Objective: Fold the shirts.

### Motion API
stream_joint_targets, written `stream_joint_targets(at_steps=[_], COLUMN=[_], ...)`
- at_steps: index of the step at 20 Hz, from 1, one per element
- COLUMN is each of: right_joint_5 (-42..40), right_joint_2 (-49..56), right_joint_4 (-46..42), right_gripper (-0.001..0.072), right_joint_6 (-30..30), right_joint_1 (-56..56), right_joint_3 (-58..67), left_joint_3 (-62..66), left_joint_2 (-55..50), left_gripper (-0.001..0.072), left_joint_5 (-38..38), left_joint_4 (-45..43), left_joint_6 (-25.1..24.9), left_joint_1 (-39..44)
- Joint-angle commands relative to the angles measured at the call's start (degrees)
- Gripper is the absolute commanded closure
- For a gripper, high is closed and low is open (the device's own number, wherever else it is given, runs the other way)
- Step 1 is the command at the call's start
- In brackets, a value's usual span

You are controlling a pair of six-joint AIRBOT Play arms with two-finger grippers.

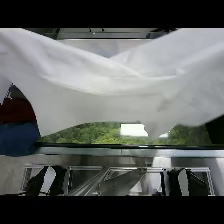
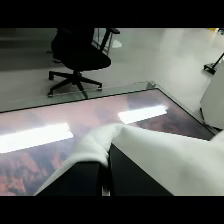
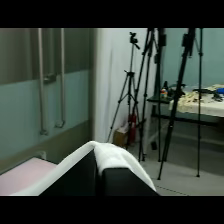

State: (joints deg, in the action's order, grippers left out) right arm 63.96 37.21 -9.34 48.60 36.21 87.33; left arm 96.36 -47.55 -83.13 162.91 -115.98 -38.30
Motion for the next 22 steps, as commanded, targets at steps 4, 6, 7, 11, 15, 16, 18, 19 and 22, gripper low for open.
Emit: stream_joint_targets(at_steps=[4, 6, 7, 11, 15, 16, 18, 19, 22], right_joint_5=[8.2, 6.5, 4.1, -6.7, -13.6, -13.9, -14.0, -14.1, -11.8], right_joint_2=[10.7, 16.5, 19.6, 35.0, 48.3, 50.5, 53.9, 54.4, 54.4], right_joint_4=[-8.1, -14.3, -17.7, -26.7, -25.4, -25.4, -25.4, -25.4, -27.5], right_gripper=[0.0694, 0.0694, 0.0694, 0.0695, 0.0695, 0.0695, 0.0694, 0.0694, 0.0694], right_joint_6=[3.2, 2.6, 2.4, 2.4, 2.4, 2.4, 2.3, 1.9, 0.7], right_joint_1=[-4.7, -11.1, -14.4, -21.5, -20.2, -19.7, -18.8, -18.4, -17.6], right_joint_3=[-5.4, -9.8, -12.2, -15.8, -15.3, -14.3, -11.8, -10.9, -10.6], left_joint_3=[-14.8, -18.7, -20.0, -17.8, -10.8, -9.0, -4.3, -1.8, 2.3], left_joint_2=[-8.9, -15.1, -18.5, -34.4, -48.2, -50.5, -54.6, -56.3, -58.9], left_gripper=[0.0694, 0.0693, 0.0693, 0.0693, 0.0694, 0.0693, 0.0693, 0.0694, 0.0693], left_joint_5=[1.9, 6.6, 9.9, 15.1, 15.3, 15.3, 15.0, 14.1, 10.9], left_joint_4=[-8.0, -11.3, -13.7, -24.2, -31.6, -31.4, -31.5, -31.5, -31.9], left_joint_6=[-4.0, -6.9, -7.4, -7.4, -6.9, -6.8, -5.6, -5.1, -4.1], left_joint_1=[13.5, 20.2, 23.2, 28.9, 31.1, 31.1, 31.1, 31.1, 31.3])
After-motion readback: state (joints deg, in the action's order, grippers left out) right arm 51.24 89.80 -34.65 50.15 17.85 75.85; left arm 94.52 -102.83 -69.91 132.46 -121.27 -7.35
